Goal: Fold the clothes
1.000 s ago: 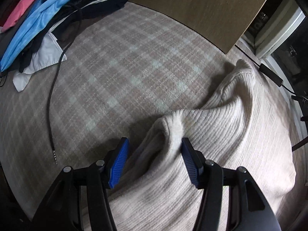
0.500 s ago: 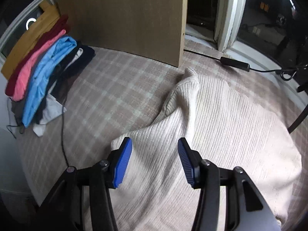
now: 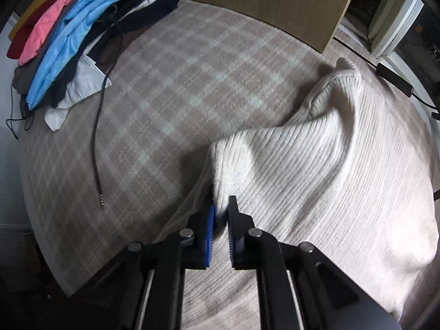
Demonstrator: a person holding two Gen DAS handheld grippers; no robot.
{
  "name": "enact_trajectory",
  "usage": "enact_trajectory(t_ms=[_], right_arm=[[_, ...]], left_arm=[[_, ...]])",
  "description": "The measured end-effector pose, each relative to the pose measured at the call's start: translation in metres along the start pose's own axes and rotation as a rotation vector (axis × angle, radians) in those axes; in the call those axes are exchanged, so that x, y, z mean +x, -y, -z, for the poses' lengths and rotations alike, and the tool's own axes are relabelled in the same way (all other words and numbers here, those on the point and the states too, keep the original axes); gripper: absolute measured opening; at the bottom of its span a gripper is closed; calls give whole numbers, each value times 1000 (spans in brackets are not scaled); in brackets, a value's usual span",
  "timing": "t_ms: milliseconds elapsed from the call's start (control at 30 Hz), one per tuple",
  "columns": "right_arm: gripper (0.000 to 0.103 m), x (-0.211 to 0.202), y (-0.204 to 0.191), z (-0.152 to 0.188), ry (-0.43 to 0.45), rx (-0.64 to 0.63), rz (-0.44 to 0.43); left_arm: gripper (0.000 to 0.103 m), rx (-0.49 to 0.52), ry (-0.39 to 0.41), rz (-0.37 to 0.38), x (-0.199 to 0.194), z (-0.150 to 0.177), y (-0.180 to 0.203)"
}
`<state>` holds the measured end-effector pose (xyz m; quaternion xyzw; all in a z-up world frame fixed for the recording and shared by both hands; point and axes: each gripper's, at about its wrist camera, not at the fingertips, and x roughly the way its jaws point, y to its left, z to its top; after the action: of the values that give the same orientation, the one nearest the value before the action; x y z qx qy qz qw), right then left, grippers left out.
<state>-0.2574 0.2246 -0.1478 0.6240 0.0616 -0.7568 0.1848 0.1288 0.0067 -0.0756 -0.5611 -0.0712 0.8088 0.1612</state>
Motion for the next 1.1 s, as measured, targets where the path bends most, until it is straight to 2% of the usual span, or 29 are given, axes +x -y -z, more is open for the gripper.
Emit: enact_trajectory(t_ms=[100, 167, 267, 333, 400, 600, 733, 800, 867, 900, 933, 1000, 1067, 1100], right_arm=[[8, -5, 5, -3, 17, 12, -20], [8, -7, 8, -5, 22, 17, -20], [8, -5, 8, -6, 20, 13, -16], [8, -3, 8, -7, 21, 11, -14], [8, -3, 8, -5, 28, 12, -15], [7, -20, 7, -10, 70, 18, -10], [7, -10, 7, -17, 44, 15, -9], [7, -1, 5, -16, 26, 10, 2], [9, 5, 3, -15, 12, 11, 5], [10, 3, 4, -15, 9, 19, 0], [14, 0, 4, -15, 12, 25, -1], [22, -12, 3, -15, 37, 29, 5], [38, -24, 2, -16, 62, 32, 12], [42, -31, 2, -16, 75, 34, 16]], left_arm=[[34, 11, -16, 14, 4, 7, 3], [31, 14, -20, 13, 9, 6, 6], [20, 5, -22, 4, 15, 6, 6], [9, 4, -16, 10, 15, 5, 4], [7, 6, -9, 20, 15, 5, 4], [6, -13, 37, 25, -5, 1, -1], [11, -12, -13, -20, 8, -1, -8], [12, -34, -28, -19, 9, -2, -13], [18, -46, 2, -21, -3, -4, -14], [25, -45, 23, -23, -10, -4, -15], [30, -46, 37, -19, -15, -4, -16], [30, -44, 29, -22, -10, -6, -18], [28, -23, -2, -31, 2, -9, -16], [28, -12, -17, -35, 8, -11, -15]])
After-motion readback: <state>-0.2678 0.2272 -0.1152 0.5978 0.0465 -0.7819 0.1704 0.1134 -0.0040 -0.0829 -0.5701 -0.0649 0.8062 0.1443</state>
